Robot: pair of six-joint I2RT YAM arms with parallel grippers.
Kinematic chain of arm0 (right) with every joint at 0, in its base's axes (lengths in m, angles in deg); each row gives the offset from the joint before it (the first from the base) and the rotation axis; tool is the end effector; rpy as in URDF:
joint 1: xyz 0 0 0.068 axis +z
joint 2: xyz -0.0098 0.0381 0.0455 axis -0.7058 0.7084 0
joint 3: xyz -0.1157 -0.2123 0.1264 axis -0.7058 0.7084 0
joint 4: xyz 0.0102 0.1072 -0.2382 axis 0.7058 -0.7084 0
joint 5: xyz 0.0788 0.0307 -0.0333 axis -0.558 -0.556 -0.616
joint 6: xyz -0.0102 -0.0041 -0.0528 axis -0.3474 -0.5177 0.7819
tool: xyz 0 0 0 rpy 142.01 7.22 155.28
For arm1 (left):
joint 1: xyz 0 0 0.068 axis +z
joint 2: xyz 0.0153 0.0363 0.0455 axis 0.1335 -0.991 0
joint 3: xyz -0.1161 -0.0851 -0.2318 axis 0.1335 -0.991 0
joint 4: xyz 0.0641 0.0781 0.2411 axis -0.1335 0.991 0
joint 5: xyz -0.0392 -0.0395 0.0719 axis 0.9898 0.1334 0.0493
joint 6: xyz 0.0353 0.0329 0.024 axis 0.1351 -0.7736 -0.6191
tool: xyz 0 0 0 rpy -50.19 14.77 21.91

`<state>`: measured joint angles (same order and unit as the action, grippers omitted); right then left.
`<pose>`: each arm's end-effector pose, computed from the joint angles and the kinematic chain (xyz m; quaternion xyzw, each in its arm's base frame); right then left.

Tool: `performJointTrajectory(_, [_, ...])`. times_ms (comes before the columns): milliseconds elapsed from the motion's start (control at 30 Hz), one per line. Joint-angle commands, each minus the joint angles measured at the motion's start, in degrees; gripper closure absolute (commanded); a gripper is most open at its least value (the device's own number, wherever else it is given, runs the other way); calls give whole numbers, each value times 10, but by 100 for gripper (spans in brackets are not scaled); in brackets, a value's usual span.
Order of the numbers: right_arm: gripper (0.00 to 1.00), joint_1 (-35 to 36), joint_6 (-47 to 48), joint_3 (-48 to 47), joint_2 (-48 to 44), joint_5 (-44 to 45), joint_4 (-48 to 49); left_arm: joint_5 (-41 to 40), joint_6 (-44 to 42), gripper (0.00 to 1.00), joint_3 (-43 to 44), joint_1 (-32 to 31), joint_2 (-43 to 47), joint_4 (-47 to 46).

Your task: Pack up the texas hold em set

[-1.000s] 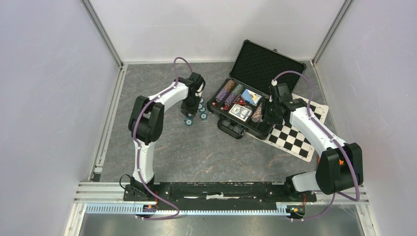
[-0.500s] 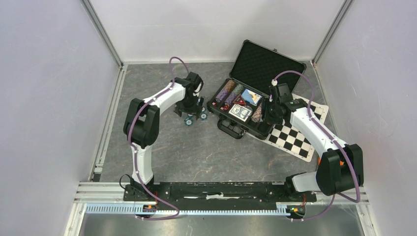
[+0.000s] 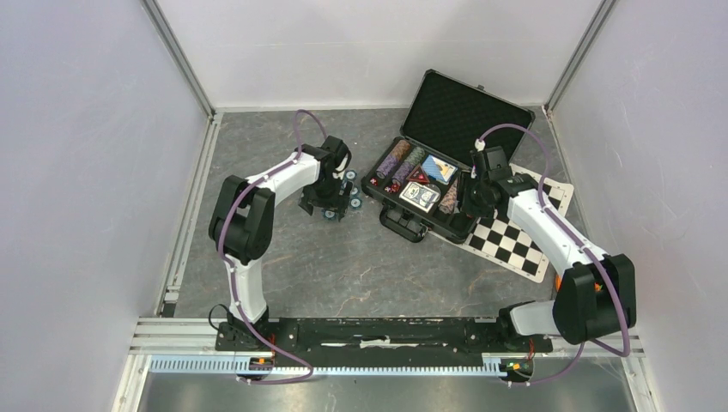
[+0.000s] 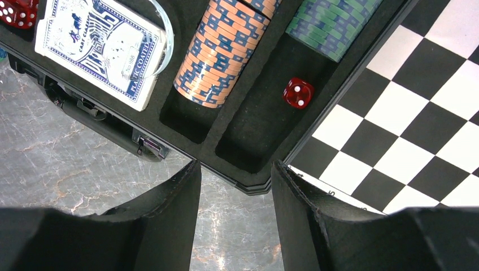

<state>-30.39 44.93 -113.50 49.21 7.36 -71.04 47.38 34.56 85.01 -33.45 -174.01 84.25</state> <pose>0.2631 0.0678 0.2493 0.0857 0.9592 0.0872 0.2551 0.3453 -0.1637 0.1796 0.1162 0.9890 0.0085 0.0911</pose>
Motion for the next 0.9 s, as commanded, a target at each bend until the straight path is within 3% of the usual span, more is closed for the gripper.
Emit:
performJointTrajectory(0, [46, -2, -3, 9, -25, -2, 12, -17, -33, 9, -5, 2, 15, -28])
performJointTrajectory(267, [46, -2, -3, 7, -31, -2, 8, -45, -46, 14, 11, 7, -20, -40])
performJointTrajectory(867, [46, -2, 1, -1, -24, -1, 5, -11, -36, 20, 65, 25, -42, -35])
